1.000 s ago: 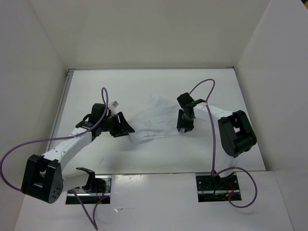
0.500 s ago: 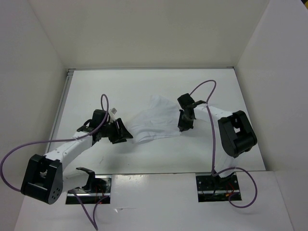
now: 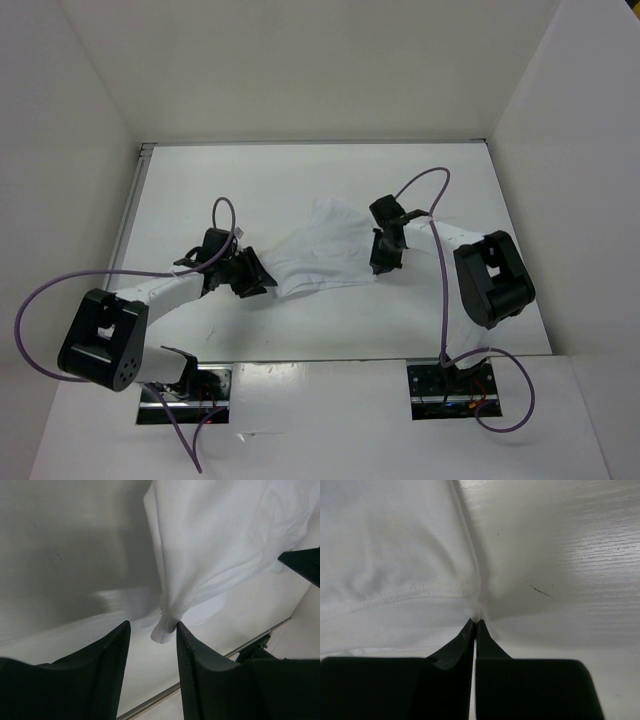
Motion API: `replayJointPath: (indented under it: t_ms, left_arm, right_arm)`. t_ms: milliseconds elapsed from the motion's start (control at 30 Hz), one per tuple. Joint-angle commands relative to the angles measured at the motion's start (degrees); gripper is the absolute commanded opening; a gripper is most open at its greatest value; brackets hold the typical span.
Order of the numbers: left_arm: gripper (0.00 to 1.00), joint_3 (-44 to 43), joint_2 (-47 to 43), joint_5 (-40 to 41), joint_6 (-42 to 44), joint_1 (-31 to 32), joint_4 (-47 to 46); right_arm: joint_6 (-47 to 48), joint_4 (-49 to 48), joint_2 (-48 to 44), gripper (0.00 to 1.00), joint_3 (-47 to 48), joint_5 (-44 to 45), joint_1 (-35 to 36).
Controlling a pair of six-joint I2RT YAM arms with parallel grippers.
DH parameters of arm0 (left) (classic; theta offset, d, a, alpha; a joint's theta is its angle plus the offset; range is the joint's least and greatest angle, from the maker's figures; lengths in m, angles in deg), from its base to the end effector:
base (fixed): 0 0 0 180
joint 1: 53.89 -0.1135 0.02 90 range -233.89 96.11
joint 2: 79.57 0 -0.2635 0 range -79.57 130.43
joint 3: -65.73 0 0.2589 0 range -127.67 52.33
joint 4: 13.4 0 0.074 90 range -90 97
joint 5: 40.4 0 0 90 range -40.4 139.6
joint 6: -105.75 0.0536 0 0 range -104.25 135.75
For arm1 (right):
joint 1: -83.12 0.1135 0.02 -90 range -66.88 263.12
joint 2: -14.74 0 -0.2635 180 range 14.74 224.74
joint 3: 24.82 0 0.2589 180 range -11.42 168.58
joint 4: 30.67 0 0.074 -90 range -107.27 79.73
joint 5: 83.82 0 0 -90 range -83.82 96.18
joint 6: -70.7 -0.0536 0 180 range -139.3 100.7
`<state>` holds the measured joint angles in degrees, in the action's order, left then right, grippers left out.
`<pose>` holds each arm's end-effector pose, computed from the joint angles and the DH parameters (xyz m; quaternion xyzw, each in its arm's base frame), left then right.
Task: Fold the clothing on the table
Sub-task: Flatten the skirt out
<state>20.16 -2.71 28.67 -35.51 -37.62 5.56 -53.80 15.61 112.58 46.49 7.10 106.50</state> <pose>0.2449 -0.0914 0.1403 -0.2191 0.9006 -0.3278 0.1830 0.2989 0.1283 0.1370 0.0970 0.9840 0.0654 0.1346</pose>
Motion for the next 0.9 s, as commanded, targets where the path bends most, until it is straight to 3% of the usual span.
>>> replayJointPath:
  t_ms: [0, 133, 300, 433, 733, 867]
  left_arm:
    - [0.49, -1.8, 1.4, 3.0, -2.6, 0.4, -2.8]
    - [0.44, -4.2, 4.9, 2.5, -2.6, 1.0, -4.9]
    - [0.27, -5.7, 9.9, 1.9, -3.2, 2.7, -6.3]
    - [0.0, -6.2, 10.6, 1.9, -3.8, 3.2, -6.9]
    - [0.0, -9.9, 0.1, 1.9, 5.2, 1.8, 6.6]
    - [0.0, -10.5, -1.8, 8.2, 7.5, 0.1, 14.0]
  right_arm:
    - [-0.1, -0.1, -2.2, 0.0, -1.4, -0.8, 0.2]
    - [-0.7, -0.6, -2.2, 0.0, -2.0, -2.2, 1.4]
    - [-1.2, -0.6, -2.2, 0.0, -2.5, -2.2, 1.9]
    - [-1.2, -0.1, -2.8, 0.0, -3.1, -2.2, 1.9]
    - [2.4, 6.8, -1.1, 0.0, 0.8, 8.2, 1.4]
    - [1.7, 9.9, -0.5, 0.0, 1.9, 14.9, 0.9]
